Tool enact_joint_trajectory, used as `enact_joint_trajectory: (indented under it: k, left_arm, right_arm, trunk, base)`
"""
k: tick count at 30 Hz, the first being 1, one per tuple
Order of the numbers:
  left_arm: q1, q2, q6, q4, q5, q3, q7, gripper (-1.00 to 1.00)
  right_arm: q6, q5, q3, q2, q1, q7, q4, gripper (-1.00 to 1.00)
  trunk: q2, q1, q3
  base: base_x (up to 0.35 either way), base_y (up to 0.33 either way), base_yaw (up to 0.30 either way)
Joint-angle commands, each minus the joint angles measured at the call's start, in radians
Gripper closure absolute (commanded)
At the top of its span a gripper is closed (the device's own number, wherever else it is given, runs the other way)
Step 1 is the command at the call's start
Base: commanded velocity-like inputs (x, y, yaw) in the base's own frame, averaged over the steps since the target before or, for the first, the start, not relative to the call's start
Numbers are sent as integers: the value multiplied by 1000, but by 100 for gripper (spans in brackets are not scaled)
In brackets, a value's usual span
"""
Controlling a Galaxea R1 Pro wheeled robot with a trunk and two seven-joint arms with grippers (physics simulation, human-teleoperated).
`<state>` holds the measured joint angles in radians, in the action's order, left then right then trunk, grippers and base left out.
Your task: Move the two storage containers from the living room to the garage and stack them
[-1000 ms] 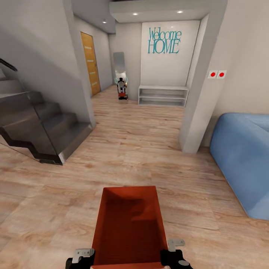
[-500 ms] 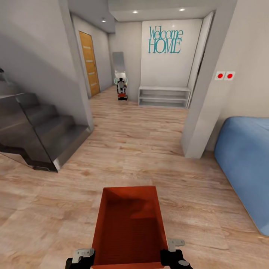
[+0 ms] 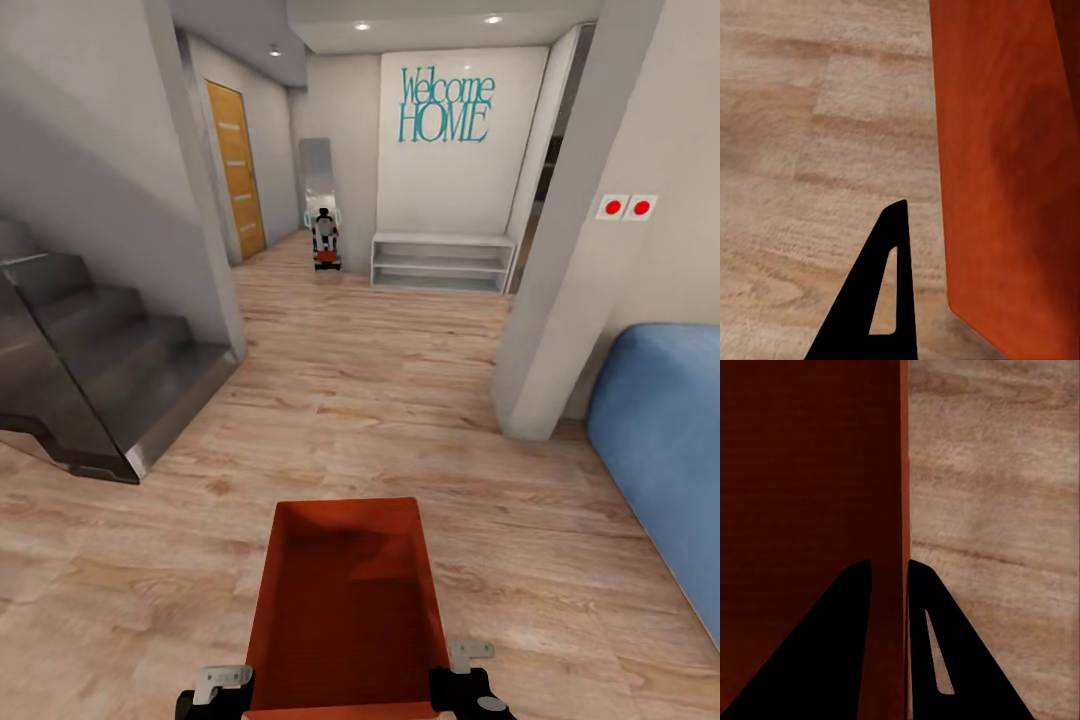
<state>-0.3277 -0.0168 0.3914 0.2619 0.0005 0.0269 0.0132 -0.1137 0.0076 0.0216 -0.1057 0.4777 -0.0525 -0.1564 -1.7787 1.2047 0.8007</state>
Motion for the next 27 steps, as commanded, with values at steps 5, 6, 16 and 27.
enact_joint_trajectory:
  k: [5,6,16,27]
  left_arm:
    - [-1,0,3,-1,4,8,-1,100]
    - [-1,-1,3,-1,4,8,-1,100]
    - [-1,0,3,-1,4,8,-1,100]
    - [-1,0,3,-1,4,8,-1,100]
  right_arm:
    - [-3,2,-5,0,1,-6,0,100]
    - [-3,2,-5,0,1,-6,0,100]
    - [-3,2,-5,0,1,-6,0,100]
    - [-3,2,-5,0,1,-6,0,100]
  trunk:
    - [0,1,1]
    - [0,1,1]
    - [0,1,1]
    - [0,1,1]
  base:
    - [346,0,0]
    - [346,0,0]
    - [346,0,0]
    - [346,0,31]
